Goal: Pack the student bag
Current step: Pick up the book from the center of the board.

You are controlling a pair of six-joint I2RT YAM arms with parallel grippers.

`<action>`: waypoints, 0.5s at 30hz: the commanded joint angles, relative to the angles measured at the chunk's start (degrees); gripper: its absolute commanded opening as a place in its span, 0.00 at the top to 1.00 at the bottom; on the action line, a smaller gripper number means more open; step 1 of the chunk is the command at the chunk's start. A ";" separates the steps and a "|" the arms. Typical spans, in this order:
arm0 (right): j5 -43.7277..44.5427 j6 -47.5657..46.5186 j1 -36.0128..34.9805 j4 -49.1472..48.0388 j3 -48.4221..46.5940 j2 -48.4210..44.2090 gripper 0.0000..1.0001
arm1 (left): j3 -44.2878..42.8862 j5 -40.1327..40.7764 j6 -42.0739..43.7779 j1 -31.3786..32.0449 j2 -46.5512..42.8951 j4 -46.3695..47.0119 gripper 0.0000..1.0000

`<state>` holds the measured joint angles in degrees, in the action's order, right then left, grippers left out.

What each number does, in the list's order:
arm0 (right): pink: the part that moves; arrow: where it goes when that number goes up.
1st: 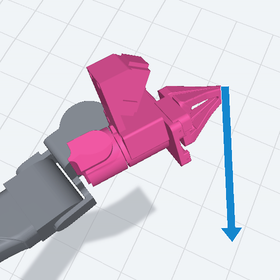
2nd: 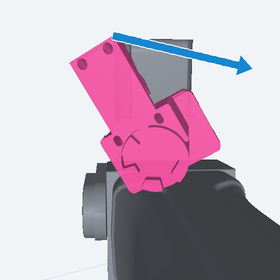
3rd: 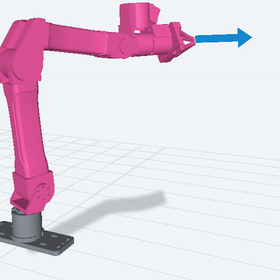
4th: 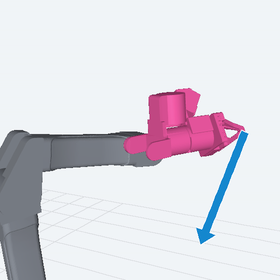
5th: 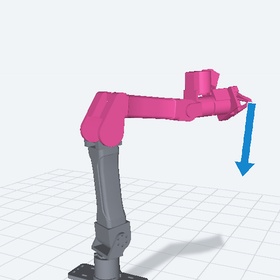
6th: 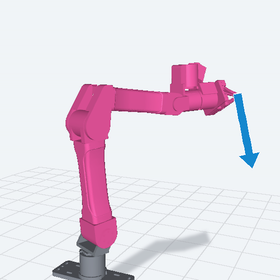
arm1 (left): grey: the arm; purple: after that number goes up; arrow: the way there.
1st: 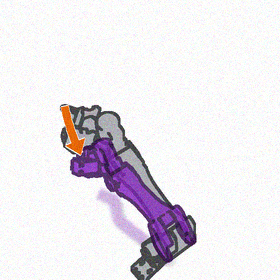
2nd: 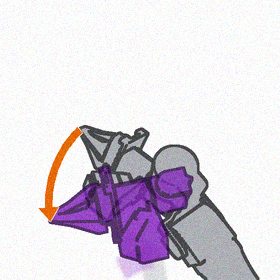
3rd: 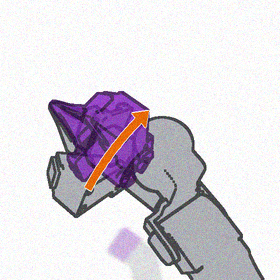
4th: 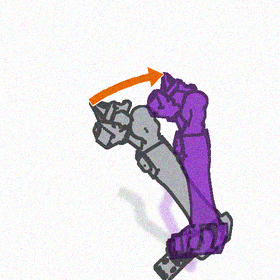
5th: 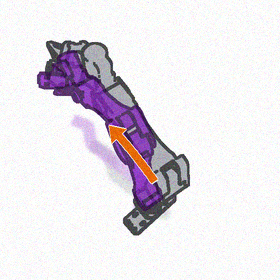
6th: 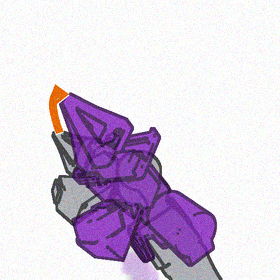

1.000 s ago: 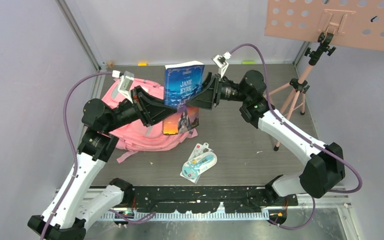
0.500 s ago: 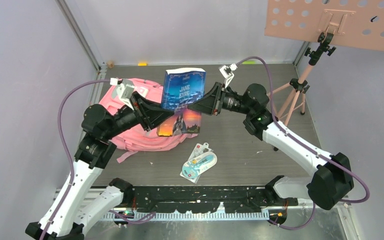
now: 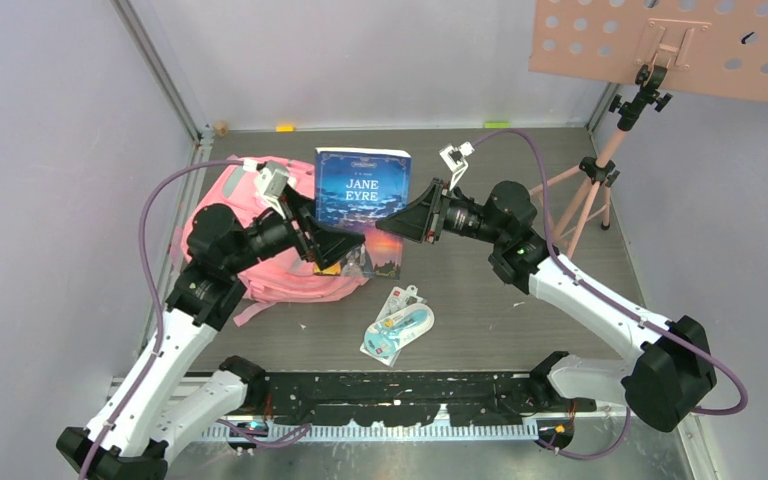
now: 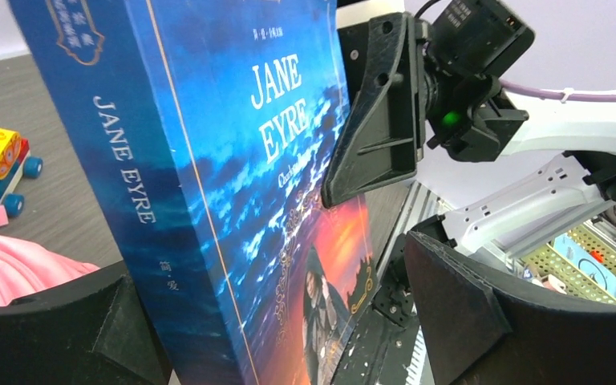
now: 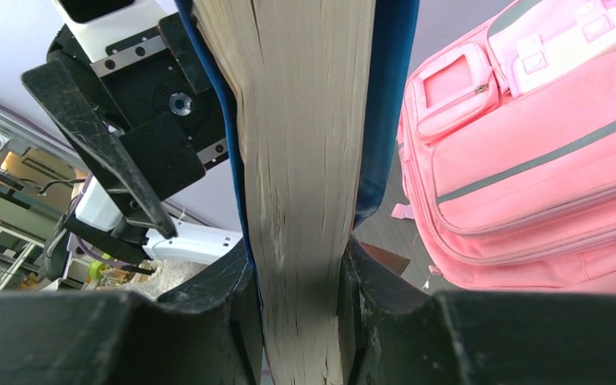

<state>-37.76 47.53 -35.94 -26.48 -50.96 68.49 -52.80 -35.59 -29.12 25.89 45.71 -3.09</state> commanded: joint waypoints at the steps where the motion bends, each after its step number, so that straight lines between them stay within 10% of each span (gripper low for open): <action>1: 1.25 2.09 -0.44 -12.19 -1.47 -3.01 1.00 | 1.43 -1.30 -0.12 1.00 0.22 2.35 0.00; 9: 0.02 1.93 -0.40 -13.05 -1.42 -4.34 0.99 | 4.10 -2.14 -2.56 1.00 1.55 5.34 0.06; 15: 1.24 -0.15 -0.44 -10.25 -0.42 -4.54 1.00 | 6.11 -4.50 -5.64 1.00 1.06 11.44 0.65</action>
<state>-38.59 47.48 -36.05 -26.98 -50.28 68.01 -47.27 -36.47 -33.04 26.50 47.79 0.32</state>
